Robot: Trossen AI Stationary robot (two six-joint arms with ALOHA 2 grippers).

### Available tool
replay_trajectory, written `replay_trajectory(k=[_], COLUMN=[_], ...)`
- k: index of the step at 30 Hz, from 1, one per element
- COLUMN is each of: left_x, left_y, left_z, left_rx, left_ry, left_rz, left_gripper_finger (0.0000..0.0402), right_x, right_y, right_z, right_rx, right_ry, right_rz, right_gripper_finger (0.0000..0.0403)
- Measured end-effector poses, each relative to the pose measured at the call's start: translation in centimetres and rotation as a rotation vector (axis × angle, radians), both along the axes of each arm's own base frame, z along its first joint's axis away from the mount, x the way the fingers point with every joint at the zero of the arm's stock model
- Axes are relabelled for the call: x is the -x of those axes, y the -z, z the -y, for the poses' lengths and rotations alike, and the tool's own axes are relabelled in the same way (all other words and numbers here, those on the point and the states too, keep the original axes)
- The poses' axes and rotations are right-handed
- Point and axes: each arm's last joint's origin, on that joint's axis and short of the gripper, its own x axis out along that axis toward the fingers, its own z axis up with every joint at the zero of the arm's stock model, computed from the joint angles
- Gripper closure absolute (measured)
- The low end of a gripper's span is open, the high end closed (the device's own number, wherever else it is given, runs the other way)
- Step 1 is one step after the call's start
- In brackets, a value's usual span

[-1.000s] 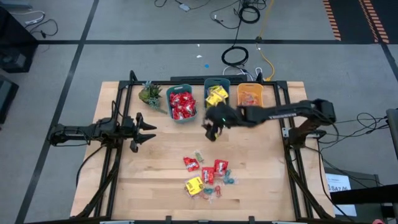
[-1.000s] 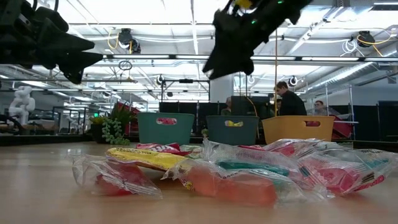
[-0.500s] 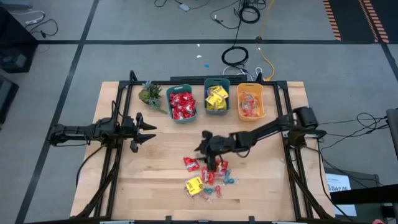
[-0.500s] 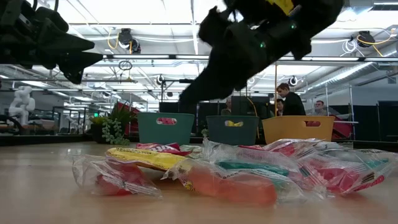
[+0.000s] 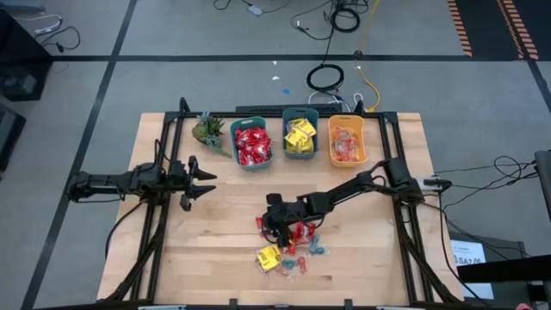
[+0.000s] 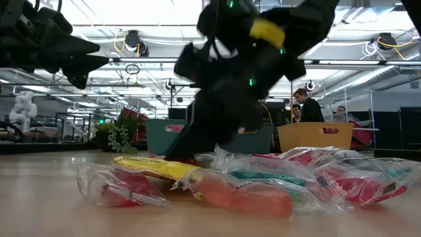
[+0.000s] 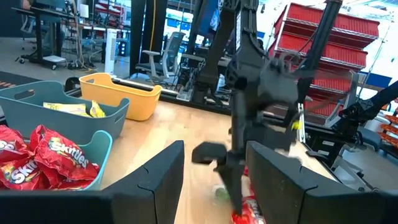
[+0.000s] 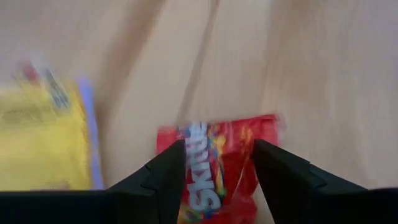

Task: Sort candy
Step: Put the red candy into the green bin

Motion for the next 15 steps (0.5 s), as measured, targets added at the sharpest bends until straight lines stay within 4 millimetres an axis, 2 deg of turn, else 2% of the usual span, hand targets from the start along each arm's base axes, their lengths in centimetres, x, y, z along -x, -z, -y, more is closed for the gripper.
replay_trajectory(k=[5, 8, 12, 13, 15], left_x=[0.0, 0.0, 0.0, 0.0, 0.0], left_y=[0.0, 0.0, 0.0, 0.0, 0.0], left_z=[0.0, 0.0, 0.0, 0.0, 0.0], left_rx=[0.0, 0.0, 0.0, 0.0, 0.0], left_ry=[0.0, 0.0, 0.0, 0.0, 0.0], left_rz=[0.0, 0.0, 0.0, 0.0, 0.0], left_gripper_finger=[0.0219, 0.0219, 0.0219, 0.0219, 0.0219], right_x=[0.1, 0.1, 0.2, 0.3, 0.3], right_y=[2.0, 2.2, 1.5, 1.2, 0.8], right_z=[0.0, 0.0, 0.0, 0.1, 0.2], right_rx=[0.032, 0.037, 0.035, 0.035, 0.031], right_ry=[-0.008, -0.017, -0.02, -0.023, -0.023], right_rz=[-0.092, -0.096, -0.087, -0.086, -0.076], right_gripper_finger=[0.0237, 0.0282, 0.0371, 0.0385, 0.0387])
